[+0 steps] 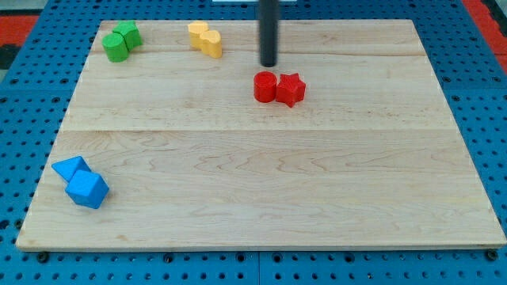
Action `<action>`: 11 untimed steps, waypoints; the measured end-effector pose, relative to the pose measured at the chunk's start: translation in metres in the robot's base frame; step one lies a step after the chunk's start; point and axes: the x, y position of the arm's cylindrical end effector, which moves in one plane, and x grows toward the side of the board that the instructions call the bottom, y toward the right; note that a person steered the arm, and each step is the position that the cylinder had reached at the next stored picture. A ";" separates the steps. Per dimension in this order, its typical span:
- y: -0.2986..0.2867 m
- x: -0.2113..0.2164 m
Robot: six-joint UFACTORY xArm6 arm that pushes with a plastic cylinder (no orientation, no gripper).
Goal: Separate the red star from the red circle
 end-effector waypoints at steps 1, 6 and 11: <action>0.041 0.032; 0.059 0.046; -0.037 0.063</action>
